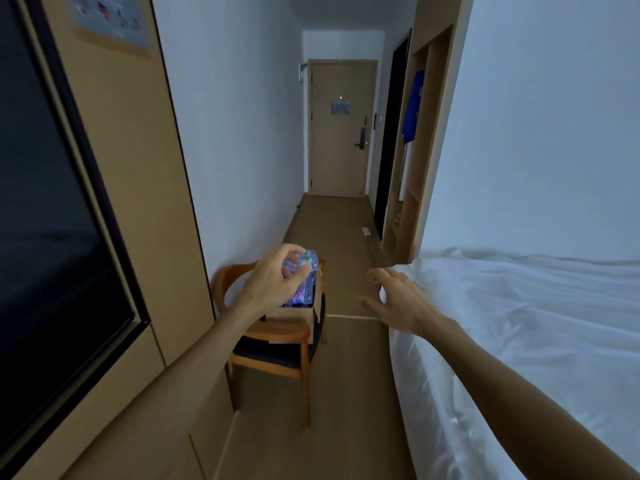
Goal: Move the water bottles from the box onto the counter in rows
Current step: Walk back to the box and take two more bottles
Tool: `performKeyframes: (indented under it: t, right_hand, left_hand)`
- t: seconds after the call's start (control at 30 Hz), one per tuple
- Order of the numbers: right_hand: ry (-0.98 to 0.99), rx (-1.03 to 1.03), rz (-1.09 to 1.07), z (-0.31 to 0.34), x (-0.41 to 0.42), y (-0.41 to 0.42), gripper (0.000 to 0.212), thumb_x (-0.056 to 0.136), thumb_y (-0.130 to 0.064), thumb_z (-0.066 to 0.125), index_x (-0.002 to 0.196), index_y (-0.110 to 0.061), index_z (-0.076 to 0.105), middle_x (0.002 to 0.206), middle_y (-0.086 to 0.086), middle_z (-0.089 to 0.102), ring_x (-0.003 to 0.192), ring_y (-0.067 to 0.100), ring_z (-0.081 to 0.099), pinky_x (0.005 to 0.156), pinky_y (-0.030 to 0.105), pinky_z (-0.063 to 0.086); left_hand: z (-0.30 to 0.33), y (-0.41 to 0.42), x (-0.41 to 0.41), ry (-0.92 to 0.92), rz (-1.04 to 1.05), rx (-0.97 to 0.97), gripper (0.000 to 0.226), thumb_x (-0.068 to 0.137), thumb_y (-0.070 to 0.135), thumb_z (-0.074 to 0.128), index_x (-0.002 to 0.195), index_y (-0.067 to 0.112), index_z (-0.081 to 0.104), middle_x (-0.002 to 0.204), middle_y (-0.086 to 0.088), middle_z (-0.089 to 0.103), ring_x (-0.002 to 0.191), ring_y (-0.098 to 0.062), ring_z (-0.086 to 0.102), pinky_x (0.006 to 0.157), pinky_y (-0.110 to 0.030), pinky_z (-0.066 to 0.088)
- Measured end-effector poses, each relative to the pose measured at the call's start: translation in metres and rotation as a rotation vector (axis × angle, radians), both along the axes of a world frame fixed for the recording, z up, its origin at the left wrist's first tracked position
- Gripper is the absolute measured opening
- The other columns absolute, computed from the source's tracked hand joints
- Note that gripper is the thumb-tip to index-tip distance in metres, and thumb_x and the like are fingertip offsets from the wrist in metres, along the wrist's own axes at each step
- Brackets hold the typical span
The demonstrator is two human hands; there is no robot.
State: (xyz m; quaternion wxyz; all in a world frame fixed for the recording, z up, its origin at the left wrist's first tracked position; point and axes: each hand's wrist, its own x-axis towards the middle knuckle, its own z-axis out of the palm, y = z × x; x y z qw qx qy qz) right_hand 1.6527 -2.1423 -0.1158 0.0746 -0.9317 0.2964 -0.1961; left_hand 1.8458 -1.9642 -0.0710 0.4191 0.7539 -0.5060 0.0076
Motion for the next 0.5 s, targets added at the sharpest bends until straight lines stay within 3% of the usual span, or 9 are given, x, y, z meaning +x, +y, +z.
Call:
performKeyframes:
  t: [0.2, 0.5]
  right_hand:
    - [0.026, 0.028, -0.004, -0.014, 0.065, -0.093, 0.059, 0.084, -0.065, 0.053, 0.133, -0.034, 0.039, 0.138, -0.006, 0.048, 0.118, 0.017, 0.051, 0.092, 0.042, 0.052]
    - [0.005, 0.087, 0.096, -0.040, 0.162, -0.229, 0.066, 0.065, -0.078, 0.032, 0.118, -0.040, 0.042, 0.120, -0.007, 0.055, 0.100, 0.012, 0.054, 0.078, 0.033, 0.045]
  left_hand:
    - [-0.006, -0.098, 0.061, 0.108, -0.049, 0.005, 0.028, 0.096, 0.034, 0.054, 0.123, 0.025, 0.052, 0.110, 0.007, 0.059, 0.084, -0.009, 0.062, 0.063, -0.020, 0.049]
    - [-0.045, -0.234, 0.144, 0.170, 0.022, -0.003, 0.031, 0.093, 0.033, 0.058, 0.123, 0.027, 0.051, 0.099, 0.013, 0.059, 0.081, -0.002, 0.060, 0.066, -0.015, 0.048]
